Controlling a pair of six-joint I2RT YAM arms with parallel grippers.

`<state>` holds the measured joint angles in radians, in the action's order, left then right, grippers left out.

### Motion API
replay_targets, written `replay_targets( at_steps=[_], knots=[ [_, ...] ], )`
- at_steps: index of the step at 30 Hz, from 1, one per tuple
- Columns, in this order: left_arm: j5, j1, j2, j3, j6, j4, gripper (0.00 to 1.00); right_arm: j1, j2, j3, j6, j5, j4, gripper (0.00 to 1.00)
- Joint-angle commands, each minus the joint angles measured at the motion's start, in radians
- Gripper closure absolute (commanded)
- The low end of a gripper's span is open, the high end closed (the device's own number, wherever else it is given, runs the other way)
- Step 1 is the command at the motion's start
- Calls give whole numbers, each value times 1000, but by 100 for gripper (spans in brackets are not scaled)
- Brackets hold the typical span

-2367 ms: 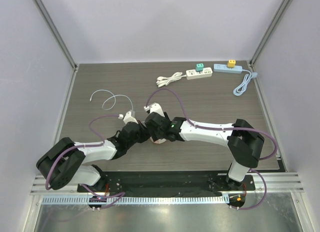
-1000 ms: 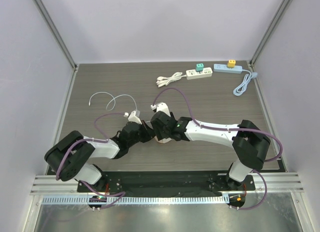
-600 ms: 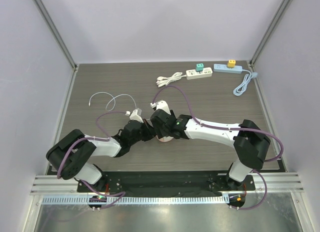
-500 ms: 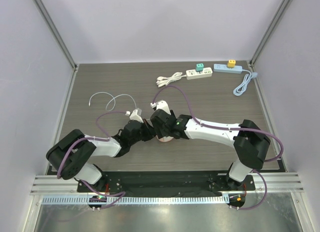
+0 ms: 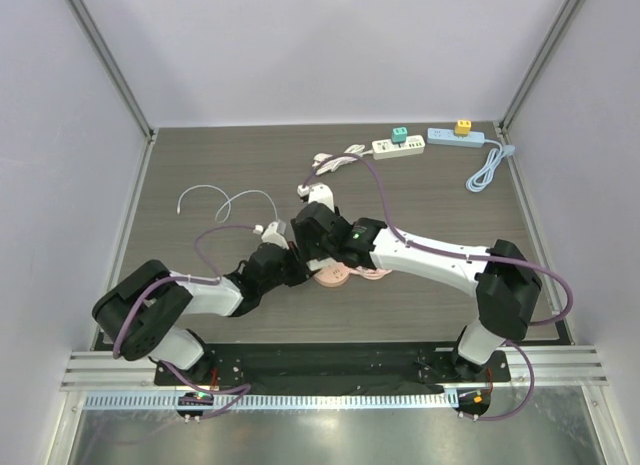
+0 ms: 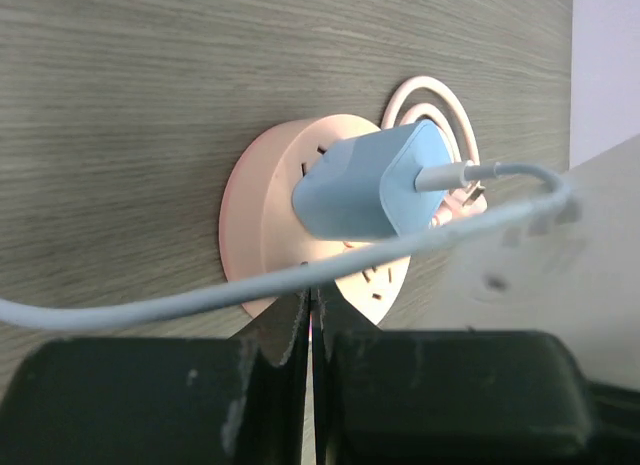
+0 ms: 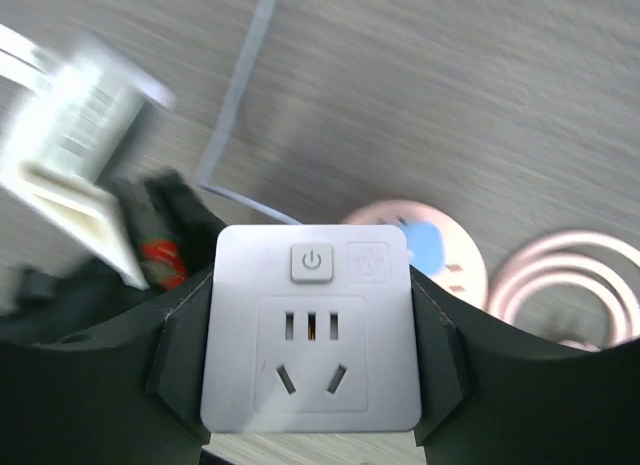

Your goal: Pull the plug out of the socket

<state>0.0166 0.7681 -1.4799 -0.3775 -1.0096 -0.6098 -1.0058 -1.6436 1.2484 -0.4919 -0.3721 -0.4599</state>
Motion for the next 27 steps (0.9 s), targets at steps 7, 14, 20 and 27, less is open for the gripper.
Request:
replay_targets(
  at_steps=[7, 14, 20, 27],
  knots=[
    [-67, 36, 43, 112, 51, 122, 100, 6, 88, 57, -54, -7, 164, 99],
    [-66, 36, 92, 155, 60, 53, 100, 6, 278, -102, -43, -27, 107, 99],
    [-66, 36, 116, 176, 66, 25, 100, 22, 474, -276, -45, -67, 70, 99],
    [-73, 36, 141, 206, 72, -19, 100, 294, 639, -452, -115, -71, 20, 99]
  ],
)
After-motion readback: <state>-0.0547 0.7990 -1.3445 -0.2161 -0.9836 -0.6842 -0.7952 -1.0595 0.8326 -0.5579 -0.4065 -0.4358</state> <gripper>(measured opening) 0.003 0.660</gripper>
